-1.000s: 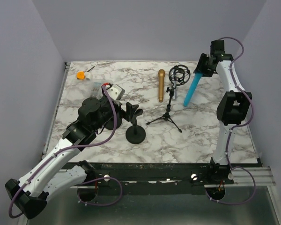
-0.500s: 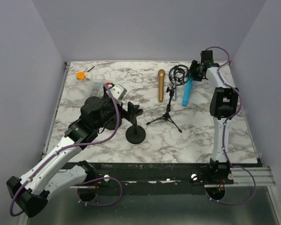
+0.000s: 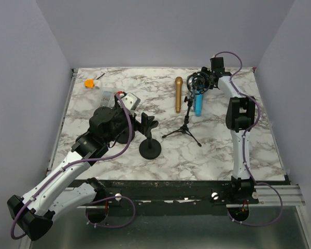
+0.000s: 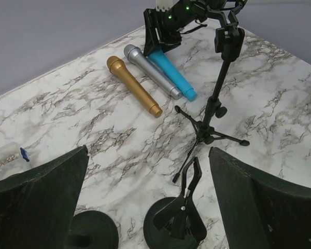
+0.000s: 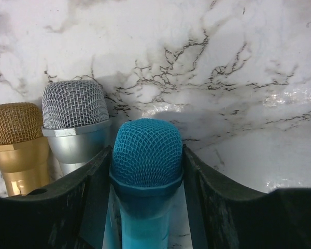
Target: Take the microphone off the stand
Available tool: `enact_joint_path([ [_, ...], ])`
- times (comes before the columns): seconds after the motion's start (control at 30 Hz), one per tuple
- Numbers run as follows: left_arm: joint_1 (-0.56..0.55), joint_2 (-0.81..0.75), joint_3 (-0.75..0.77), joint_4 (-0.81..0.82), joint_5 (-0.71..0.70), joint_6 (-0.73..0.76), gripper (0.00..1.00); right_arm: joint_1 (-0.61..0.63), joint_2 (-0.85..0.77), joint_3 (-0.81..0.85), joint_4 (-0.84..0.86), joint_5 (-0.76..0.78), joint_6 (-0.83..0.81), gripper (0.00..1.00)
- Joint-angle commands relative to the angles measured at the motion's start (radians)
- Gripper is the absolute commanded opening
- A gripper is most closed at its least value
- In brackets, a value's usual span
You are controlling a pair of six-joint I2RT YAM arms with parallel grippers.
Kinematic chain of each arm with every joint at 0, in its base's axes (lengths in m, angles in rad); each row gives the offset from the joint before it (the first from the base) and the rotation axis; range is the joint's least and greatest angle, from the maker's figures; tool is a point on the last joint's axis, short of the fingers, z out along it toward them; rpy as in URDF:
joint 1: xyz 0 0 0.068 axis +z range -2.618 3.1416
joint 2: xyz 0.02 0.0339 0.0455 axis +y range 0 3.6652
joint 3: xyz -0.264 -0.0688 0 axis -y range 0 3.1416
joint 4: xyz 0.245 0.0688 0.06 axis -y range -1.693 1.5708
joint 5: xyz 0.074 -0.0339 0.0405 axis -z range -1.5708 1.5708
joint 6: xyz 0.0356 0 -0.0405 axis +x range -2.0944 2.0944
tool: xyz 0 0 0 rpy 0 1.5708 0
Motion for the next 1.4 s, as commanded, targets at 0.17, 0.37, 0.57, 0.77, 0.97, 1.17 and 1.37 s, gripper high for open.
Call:
enact_joint_path([
  [0.17, -0.005, 0.004, 0.004, -0.005, 0.002, 0.000, 0.99, -0.006, 0.020, 0.041, -0.034, 0.016, 0.026, 0.45],
  [0.37, -0.005, 0.009, 0.003, -0.005, 0.002, 0.001, 0.99, -0.007, -0.026, 0.049, -0.097, 0.026, 0.023, 0.70],
  [0.57, -0.006, 0.015, -0.001, -0.003, -0.003, 0.008, 0.99, -0.007, -0.092, 0.022, -0.153, 0.043, 0.026, 0.82],
  [0.77, -0.005, 0.016, -0.001, -0.005, -0.011, 0.013, 0.98, -0.017, -0.305, -0.230, -0.140, 0.183, 0.068, 0.90],
  [0.97, -0.005, 0.015, 0.006, -0.009, 0.007, 0.006, 0.98, -0.019, -0.592, -0.660, -0.021, 0.175, 0.129, 0.91],
  [1.17, -0.006, 0.008, 0.010, -0.008, 0.027, -0.007, 0.99, -0.014, -0.983, -1.235, 0.331, 0.019, 0.229, 0.91],
  [1.37, -0.007, 0.005, 0.011, -0.007, 0.037, -0.015, 0.99, 0.136, -1.325, -1.544, 0.440, 0.093, 0.262, 0.90],
])
